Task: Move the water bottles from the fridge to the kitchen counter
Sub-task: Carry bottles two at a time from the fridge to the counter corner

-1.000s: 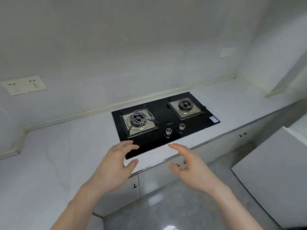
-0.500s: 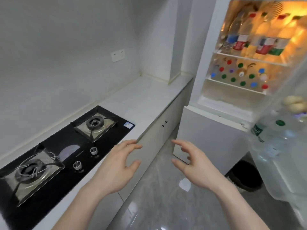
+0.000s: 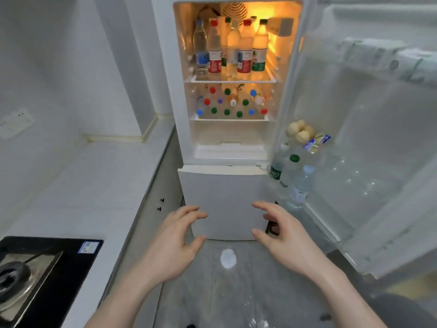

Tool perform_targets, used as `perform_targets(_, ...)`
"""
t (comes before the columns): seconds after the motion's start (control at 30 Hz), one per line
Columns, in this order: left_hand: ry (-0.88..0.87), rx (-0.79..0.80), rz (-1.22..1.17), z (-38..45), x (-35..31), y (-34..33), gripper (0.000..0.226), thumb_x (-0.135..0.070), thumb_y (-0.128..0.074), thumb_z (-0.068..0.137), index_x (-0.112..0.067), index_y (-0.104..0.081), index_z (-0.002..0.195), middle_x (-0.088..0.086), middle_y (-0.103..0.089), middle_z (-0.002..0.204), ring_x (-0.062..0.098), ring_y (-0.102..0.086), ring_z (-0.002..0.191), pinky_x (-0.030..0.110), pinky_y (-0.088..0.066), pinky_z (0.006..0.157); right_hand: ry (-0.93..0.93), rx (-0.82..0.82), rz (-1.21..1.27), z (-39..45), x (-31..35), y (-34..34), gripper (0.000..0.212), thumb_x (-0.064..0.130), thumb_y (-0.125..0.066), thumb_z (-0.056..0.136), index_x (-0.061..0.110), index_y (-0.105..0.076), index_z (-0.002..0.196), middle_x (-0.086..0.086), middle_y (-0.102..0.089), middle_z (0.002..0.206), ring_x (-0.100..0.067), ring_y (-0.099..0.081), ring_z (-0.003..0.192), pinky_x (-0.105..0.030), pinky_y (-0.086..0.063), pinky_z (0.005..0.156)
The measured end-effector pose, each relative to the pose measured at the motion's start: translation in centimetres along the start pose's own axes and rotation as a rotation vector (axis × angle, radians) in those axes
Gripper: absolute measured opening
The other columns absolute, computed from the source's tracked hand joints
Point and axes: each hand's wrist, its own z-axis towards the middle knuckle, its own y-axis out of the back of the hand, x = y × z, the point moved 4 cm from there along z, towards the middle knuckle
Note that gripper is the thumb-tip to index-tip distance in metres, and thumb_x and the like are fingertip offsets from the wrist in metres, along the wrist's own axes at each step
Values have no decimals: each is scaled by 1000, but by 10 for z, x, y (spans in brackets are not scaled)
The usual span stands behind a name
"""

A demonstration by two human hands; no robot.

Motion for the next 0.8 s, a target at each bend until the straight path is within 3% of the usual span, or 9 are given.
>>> perform_targets(0.1, -81, 44, -2, 37, 9, -2, 43, -37, -65, 97, -41, -55, 138, -25, -38, 152, 3, -36, 140, 28, -36, 114, -64, -95, 23, 11, -5, 6, 55, 38, -72, 95, 64, -47, 136, 45, -44, 140, 18, -49, 125, -19, -46, 102)
perform_targets(0.23, -190, 108, 41, 83, 18, 0, 44, -42, -64, 95, -44, -54, 138, -27, -38, 151, 3, -43, 133, 18, -30, 107, -151, -239, 53, 24, -7, 13, 54, 29, -75, 94, 58, -54, 134, 37, -53, 136, 19, -51, 122, -16, -49, 98)
perform_targets(0.37, -274, 197, 37, 125, 21, 1, 45, -46, -60, 97, -46, -50, 140, -31, -33, 154, 4, -51, 121, 16, -33, 98, -226, -354, 57, 34, -9, 19, 52, 27, -76, 94, 53, -57, 134, 44, -49, 131, 18, -52, 121, -16, -49, 94)
perform_targets(0.53, -375, 287, 51, 164, 7, -11, 49, -43, -60, 99, -41, -47, 146, -22, -35, 157, 5, -39, 140, 20, -28, 114, -292, -437, 73, 35, -19, 27, 53, 25, -77, 94, 55, -56, 132, 39, -53, 132, 14, -54, 122, -20, -50, 93)
perform_targets(0.63, -433, 321, 55, 188, -11, -23, 49, -41, -59, 99, -39, -48, 146, -19, -35, 158, 6, -36, 143, 19, -25, 115, -340, -461, 67, 38, -34, 32, 53, 26, -77, 94, 52, -55, 135, 37, -52, 134, 10, -54, 123, -19, -49, 94)
perform_targets(0.73, -475, 356, 55, 218, -32, -39, 50, -40, -59, 98, -36, -48, 147, -16, -36, 158, 7, -38, 142, 20, -27, 115, -376, -472, 75, 50, -55, 43, 55, 27, -76, 93, 50, -53, 137, 31, -53, 136, 17, -52, 120, -6, -44, 88)
perform_targets(0.8, -488, 361, 63, 238, -46, -51, 51, -37, -61, 97, -33, -50, 146, -14, -40, 155, 9, -41, 140, 23, -30, 114, -395, -472, 84, 62, -70, 51, 58, 26, -76, 94, 45, -51, 142, 24, -51, 138, 10, -54, 118, -12, -47, 93)
